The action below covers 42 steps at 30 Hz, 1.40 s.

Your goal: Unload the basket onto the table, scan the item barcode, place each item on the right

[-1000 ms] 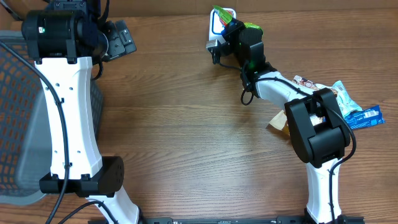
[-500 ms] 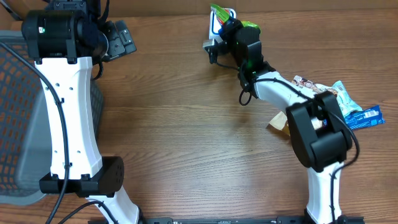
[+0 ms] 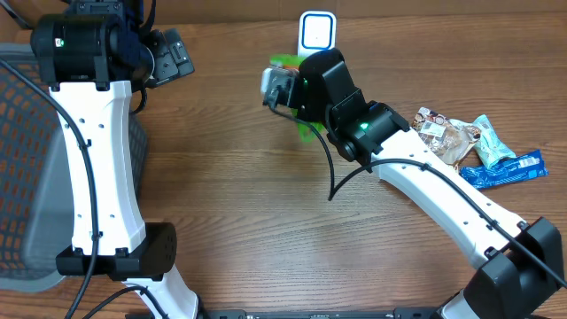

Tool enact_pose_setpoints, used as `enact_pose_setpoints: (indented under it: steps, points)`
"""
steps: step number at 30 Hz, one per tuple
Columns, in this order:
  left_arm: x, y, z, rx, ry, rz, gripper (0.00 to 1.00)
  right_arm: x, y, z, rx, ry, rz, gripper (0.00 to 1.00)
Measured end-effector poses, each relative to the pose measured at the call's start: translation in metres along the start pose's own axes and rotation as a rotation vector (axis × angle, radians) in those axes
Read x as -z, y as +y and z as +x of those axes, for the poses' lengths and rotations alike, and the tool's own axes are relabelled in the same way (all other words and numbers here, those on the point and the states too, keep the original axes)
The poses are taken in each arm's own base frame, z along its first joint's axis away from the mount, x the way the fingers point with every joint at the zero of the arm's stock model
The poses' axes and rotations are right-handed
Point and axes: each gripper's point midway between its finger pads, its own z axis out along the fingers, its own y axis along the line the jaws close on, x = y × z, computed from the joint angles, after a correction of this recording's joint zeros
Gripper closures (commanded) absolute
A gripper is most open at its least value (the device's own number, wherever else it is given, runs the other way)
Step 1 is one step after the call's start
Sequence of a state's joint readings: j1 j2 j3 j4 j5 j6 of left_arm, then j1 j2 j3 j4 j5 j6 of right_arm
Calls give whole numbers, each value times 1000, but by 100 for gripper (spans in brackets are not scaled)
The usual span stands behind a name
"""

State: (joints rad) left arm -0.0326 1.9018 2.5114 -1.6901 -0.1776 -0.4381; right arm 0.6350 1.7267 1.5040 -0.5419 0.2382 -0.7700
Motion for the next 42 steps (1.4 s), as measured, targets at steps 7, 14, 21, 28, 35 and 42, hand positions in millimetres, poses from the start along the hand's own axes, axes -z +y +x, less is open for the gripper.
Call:
enact_pose_setpoints:
  steps: [7,14,21,28,35,42]
  points:
    - [0,0,0,0,0,0,0,9,47,67,-738,277,-238,96]
    - [0,0,0,0,1,0,0,51,-36,139,-1349,246,-290,96]
    - [0,0,0,0,0,0,0,93,-86,306,-1856,378,-8,96]
    - [0,0,0,0,0,0,0,110,-58,391,-2064,464,100,0]
    - [0,0,0,0,0,0,0,121,-74,372,-2049,422,49,0]
    - [0,0,0,0,1,0,0,194,-134,245,-1730,119,-47,0]
